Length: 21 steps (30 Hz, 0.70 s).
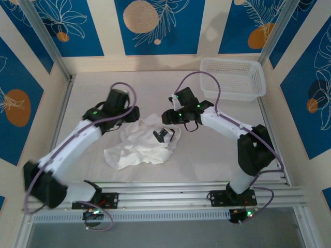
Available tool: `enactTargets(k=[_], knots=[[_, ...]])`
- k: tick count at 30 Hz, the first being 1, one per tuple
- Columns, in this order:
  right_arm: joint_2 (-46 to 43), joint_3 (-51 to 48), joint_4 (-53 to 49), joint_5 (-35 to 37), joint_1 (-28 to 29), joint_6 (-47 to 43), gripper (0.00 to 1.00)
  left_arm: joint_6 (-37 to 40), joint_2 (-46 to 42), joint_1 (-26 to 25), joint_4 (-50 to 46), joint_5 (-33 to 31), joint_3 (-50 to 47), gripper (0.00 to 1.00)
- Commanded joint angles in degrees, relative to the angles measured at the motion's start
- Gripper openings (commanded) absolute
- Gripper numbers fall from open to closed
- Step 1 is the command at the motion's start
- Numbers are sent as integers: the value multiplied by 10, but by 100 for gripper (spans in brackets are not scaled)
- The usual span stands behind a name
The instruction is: Fold the inside-out t-shirt
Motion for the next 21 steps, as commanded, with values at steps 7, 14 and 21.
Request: enactTargets(k=[7,14,21], knots=[[5,-13,-24,-50,16,34,52,40,189,39,23,166,28,70],[4,-23,-13,-91,34,27,36,70,194,49,15,106,56,0],[-95,-130,145,-136,114,7,0,81,119,69,26,193,239,0]])
